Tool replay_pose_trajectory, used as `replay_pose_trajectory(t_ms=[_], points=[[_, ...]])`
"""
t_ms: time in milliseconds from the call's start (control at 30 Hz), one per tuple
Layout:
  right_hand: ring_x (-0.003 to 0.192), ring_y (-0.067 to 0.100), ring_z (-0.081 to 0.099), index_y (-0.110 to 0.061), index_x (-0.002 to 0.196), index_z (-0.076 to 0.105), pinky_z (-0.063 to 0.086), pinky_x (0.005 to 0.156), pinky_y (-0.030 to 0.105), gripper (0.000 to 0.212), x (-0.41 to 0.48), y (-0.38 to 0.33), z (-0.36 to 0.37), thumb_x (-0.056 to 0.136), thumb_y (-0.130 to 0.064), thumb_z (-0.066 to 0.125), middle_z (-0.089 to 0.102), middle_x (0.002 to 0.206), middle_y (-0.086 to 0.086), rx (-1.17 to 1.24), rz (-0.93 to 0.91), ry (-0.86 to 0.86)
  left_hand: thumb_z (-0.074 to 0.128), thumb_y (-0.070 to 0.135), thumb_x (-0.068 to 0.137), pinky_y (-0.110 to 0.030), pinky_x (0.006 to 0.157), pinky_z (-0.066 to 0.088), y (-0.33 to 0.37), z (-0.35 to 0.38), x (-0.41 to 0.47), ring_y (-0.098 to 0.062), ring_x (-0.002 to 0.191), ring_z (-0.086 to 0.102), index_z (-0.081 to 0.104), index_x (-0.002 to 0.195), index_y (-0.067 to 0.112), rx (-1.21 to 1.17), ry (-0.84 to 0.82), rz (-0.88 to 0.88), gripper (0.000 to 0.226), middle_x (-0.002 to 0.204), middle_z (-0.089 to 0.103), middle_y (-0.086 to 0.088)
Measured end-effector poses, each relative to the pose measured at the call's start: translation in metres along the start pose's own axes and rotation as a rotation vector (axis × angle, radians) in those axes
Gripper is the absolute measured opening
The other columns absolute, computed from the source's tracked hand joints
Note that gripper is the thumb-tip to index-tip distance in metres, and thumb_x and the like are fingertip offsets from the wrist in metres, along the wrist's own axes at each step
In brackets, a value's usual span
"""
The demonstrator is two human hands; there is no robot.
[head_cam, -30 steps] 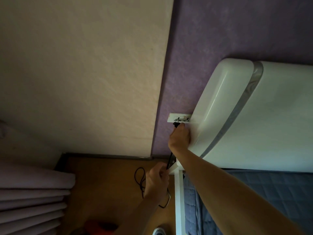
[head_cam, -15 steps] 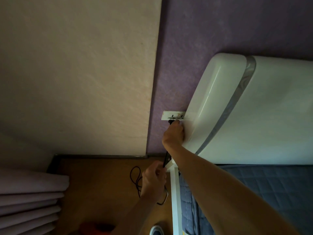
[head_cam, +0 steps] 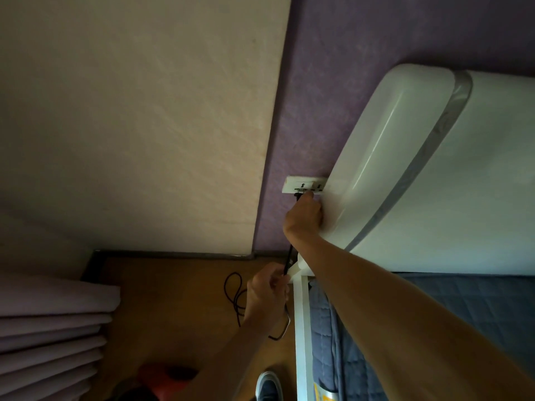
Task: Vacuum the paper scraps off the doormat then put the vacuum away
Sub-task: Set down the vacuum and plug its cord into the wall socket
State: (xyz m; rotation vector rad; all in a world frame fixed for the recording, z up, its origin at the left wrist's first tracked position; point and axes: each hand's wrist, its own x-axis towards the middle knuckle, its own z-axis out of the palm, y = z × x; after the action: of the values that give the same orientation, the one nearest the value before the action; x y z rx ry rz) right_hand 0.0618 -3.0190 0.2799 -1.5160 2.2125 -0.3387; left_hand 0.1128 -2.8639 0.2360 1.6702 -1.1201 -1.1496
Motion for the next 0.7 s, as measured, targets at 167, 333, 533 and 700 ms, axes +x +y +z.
replay_pose_trajectory(t_ms=[167, 333, 533, 700], points=[[0.119, 0.032, 0.058, -0.002, 0.132, 0.048, 0.049, 0.095, 0.035, 0.037, -0.002, 0.002, 0.003, 0.095, 0.0, 0.054, 0.054, 0.135, 0.017, 0.062, 0.0, 0.02, 0.061, -0.001, 0.093, -0.032, 0.052, 0.051, -0.002, 0.003, 0.001, -0.026, 0.057, 0.062, 0.063, 0.087, 0.001, 0.01, -0.013, 0.033, 0.006, 0.065, 0.065, -0.013], [0.112, 0.033, 0.061, -0.002, 0.124, 0.056, 0.05, 0.09, 0.038, 0.031, -0.004, 0.002, 0.009, 0.093, 0.001, 0.052, 0.062, 0.123, 0.019, 0.16, 0.018, 0.059, 0.062, 0.0, 0.092, -0.033, 0.052, 0.05, -0.009, 0.003, 0.006, -0.025, 0.056, 0.061, 0.064, 0.086, 0.004, 0.02, -0.001, 0.051, 0.008, 0.063, 0.064, -0.01], [0.115, 0.033, 0.06, -0.001, 0.126, 0.054, 0.05, 0.092, 0.039, 0.033, -0.006, -0.001, 0.005, 0.093, 0.001, 0.054, 0.059, 0.127, 0.019, 0.114, 0.035, 0.055, 0.063, 0.001, 0.092, -0.028, 0.053, 0.05, -0.011, 0.002, 0.006, -0.024, 0.061, 0.062, 0.066, 0.086, 0.003, 0.025, 0.02, 0.066, 0.007, 0.066, 0.065, -0.009], [0.116, 0.031, 0.06, -0.003, 0.123, 0.059, 0.05, 0.094, 0.036, 0.03, -0.002, -0.008, -0.002, 0.094, -0.001, 0.055, 0.06, 0.128, 0.016, 0.046, 0.06, 0.049, 0.063, 0.0, 0.092, -0.014, 0.052, 0.045, -0.005, 0.0, 0.005, -0.012, 0.061, 0.062, 0.065, 0.082, 0.003, 0.0, 0.035, 0.05, 0.011, 0.063, 0.063, -0.003]])
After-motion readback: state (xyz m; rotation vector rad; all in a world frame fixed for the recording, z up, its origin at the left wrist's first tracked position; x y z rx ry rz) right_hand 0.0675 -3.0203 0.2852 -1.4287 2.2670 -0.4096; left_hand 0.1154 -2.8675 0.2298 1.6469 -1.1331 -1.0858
